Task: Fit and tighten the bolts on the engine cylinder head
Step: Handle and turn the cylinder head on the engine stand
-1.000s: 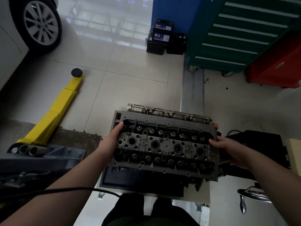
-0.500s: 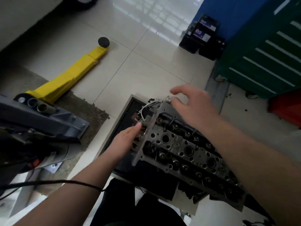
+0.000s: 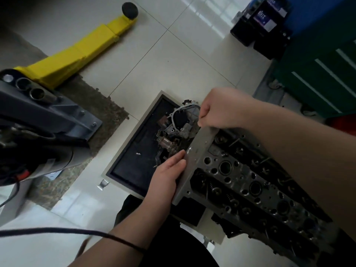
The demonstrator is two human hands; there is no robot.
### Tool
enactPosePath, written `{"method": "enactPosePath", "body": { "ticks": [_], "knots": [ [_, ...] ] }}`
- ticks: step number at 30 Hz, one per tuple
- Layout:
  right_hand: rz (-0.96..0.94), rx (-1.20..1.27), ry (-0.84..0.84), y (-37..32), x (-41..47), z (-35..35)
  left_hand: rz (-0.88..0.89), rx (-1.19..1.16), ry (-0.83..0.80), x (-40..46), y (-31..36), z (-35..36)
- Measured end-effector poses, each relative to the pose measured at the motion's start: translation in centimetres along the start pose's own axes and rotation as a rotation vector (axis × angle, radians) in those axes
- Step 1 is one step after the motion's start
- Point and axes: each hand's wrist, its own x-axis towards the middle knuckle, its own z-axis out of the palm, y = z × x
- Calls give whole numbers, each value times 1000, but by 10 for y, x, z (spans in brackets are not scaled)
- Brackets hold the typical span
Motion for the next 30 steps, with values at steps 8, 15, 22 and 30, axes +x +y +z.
{"method": "enactPosePath", "body": {
  "ticks": [8,15,22,30],
  "knots": [
    [-55,124,-221,8,3,-3,38,85,-5,-8,2,2],
    [-71,159,-181,11,-5,-8,117,99,-34,-17,5,8],
    [-145,126,-207,9,-20,-15,177,195,0,-36,6,13],
    [-286,-62,-656,28,-20,-54,212,91,6,-46,1,22]
  ]
}}
